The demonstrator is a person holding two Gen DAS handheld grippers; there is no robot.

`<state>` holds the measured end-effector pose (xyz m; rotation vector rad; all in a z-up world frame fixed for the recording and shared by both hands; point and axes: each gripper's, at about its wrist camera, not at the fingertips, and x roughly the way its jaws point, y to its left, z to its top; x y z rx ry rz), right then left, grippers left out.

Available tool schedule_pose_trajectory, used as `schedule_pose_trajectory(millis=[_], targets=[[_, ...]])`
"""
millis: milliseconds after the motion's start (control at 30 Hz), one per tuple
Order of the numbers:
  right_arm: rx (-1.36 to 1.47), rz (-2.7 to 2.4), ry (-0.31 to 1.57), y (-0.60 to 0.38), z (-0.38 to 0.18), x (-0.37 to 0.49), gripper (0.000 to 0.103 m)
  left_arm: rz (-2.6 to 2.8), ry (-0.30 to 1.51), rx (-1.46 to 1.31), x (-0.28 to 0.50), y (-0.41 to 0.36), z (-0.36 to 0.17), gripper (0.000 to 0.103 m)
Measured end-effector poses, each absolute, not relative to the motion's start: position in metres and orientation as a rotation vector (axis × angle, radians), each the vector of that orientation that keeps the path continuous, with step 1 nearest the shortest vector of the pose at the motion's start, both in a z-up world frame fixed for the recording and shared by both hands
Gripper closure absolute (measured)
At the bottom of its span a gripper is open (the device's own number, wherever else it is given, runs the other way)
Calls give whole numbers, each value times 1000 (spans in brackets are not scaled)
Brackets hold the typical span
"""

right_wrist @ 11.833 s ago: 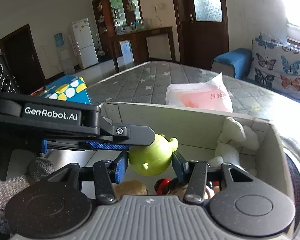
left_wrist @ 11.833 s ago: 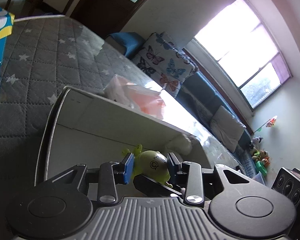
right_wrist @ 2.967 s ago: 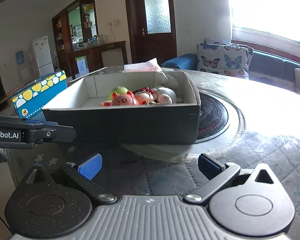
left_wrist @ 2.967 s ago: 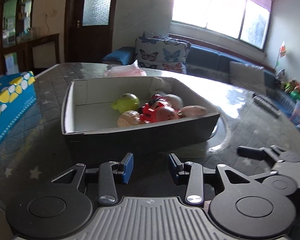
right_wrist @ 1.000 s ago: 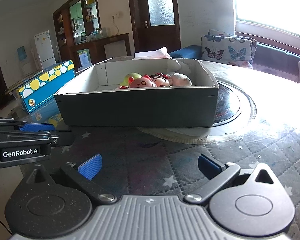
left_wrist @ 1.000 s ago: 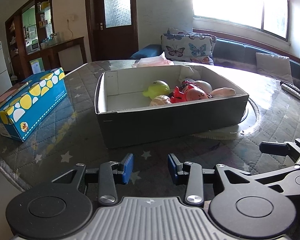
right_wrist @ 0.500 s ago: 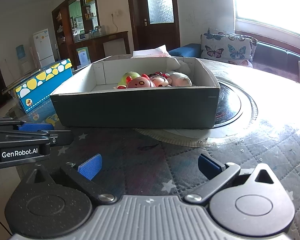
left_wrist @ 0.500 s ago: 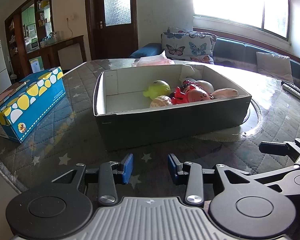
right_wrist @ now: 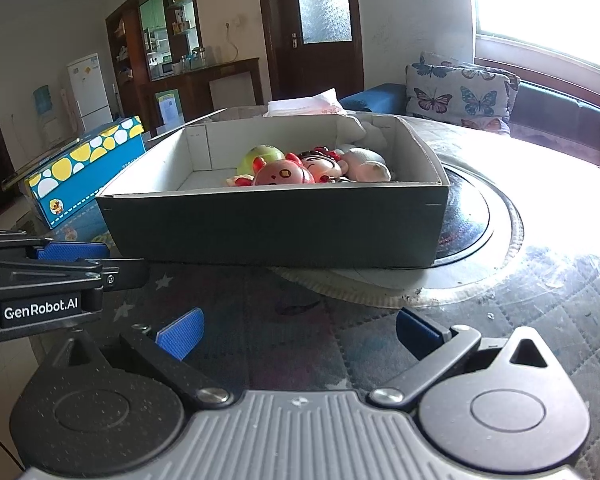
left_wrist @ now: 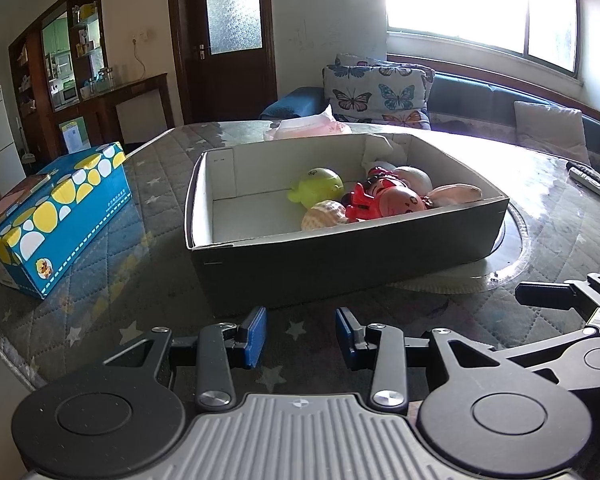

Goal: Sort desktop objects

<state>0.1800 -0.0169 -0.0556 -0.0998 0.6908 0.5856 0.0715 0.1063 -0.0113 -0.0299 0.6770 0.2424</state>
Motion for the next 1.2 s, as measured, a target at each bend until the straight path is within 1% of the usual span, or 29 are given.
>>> schedule_pose_trajectory(millis=[1200], targets=[[-118,608,751,-7,-61,210,0,250,729,-21,98,110,-15,63]])
